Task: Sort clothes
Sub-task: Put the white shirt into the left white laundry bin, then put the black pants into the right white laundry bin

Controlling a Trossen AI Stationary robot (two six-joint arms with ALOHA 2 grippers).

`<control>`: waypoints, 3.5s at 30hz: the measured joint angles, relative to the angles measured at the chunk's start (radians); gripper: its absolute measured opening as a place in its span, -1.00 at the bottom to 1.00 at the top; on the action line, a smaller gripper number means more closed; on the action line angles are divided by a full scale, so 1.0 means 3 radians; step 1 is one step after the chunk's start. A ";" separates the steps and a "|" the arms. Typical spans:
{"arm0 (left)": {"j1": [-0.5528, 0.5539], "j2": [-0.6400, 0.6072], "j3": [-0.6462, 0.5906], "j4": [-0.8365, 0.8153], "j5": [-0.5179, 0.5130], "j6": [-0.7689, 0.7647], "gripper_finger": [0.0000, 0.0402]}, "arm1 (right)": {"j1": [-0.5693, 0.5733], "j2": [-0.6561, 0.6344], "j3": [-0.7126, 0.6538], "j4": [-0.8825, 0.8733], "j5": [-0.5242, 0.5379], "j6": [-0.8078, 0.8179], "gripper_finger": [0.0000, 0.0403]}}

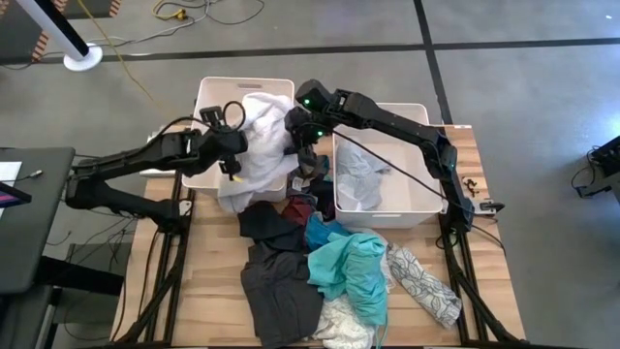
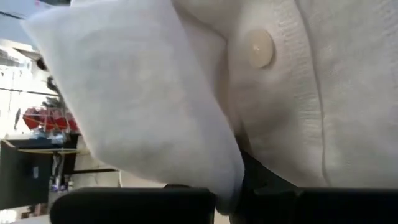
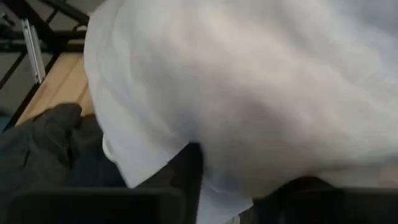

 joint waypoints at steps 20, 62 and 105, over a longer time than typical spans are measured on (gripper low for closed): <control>0.0625 0.0419 0.0000 -0.0248 0.0582 -0.0056 -0.98 | 0.0015 -0.0014 0.0000 -0.0511 -0.0002 -0.0038 0.42; 0.1196 0.0828 0.0084 -0.0142 0.1762 -0.0008 -0.39 | 0.0511 -0.0558 -0.0002 -0.1176 0.0204 -0.0172 0.42; -0.0478 0.0249 0.0511 -0.0164 0.3403 -0.0524 0.05 | 0.1601 -0.0556 -0.0001 -0.1975 0.0222 -0.0116 0.42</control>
